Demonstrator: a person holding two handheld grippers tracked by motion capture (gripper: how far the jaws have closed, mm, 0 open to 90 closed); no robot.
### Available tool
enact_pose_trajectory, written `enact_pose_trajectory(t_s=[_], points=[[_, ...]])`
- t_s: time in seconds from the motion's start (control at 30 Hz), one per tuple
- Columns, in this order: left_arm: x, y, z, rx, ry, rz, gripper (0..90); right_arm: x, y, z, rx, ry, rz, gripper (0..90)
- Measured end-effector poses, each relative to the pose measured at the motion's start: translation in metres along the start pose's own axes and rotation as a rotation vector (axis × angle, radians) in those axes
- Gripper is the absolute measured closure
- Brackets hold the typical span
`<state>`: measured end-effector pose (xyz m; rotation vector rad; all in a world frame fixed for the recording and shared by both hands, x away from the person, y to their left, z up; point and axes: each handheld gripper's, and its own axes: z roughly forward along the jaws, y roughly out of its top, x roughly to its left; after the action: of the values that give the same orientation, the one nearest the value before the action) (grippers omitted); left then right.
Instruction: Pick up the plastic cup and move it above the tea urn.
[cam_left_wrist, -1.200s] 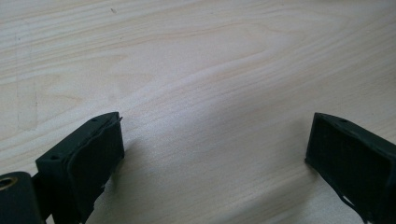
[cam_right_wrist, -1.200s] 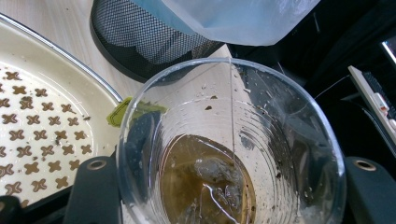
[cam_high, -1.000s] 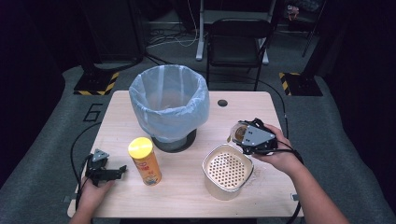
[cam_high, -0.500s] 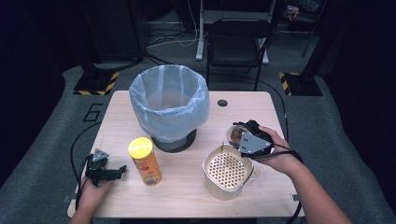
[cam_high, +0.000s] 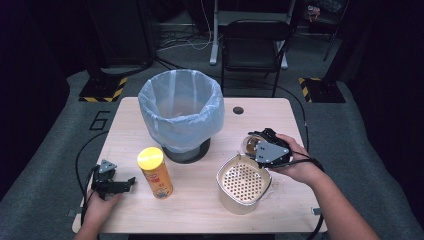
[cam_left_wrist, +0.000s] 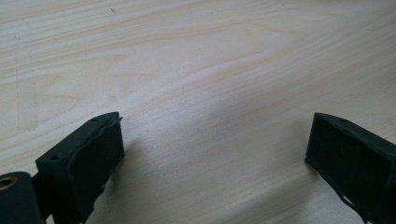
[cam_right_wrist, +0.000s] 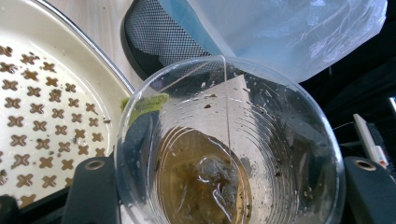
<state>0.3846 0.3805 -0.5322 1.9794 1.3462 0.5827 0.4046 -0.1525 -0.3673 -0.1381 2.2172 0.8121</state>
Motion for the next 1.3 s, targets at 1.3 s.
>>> enact_pose_trajectory(t_s=[1.3], points=[[0.000, 0.000, 0.000, 0.000, 0.000, 0.000, 3.9, 0.094, 0.021, 0.005, 0.327, -0.589, -1.170, 36.3]])
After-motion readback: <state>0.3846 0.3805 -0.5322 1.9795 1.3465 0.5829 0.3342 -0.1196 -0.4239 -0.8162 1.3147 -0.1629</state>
